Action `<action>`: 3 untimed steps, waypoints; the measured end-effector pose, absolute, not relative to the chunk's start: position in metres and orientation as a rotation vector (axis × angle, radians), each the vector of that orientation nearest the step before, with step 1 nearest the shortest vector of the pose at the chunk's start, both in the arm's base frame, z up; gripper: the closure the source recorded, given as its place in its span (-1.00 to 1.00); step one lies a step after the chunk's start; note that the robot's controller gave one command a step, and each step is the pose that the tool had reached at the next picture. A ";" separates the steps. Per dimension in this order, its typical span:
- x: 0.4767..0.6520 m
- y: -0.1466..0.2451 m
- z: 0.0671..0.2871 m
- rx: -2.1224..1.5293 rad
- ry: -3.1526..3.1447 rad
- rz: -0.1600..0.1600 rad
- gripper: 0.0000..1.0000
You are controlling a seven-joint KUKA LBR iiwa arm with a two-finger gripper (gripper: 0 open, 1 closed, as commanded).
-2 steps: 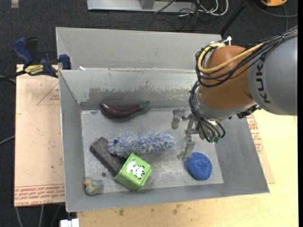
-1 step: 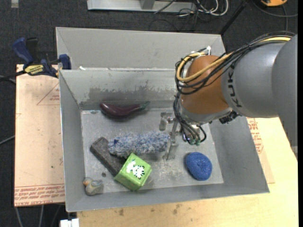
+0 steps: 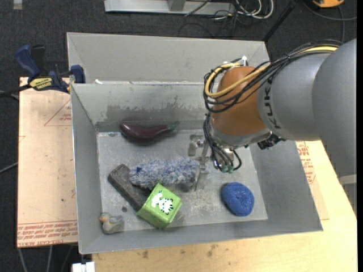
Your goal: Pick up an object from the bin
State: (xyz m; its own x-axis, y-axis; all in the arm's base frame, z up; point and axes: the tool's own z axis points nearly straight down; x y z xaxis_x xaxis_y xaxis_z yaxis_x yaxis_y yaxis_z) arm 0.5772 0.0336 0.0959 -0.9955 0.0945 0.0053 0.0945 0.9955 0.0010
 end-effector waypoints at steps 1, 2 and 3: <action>0.563 0.036 0.101 -0.278 -3.129 -0.002 -1.00; 0.575 0.036 0.069 -0.352 -3.123 -0.003 -1.00; 0.568 0.033 0.071 -0.512 -3.100 -0.002 1.00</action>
Offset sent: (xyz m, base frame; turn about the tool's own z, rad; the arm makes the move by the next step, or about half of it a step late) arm -0.0029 0.0014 -0.0259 0.1317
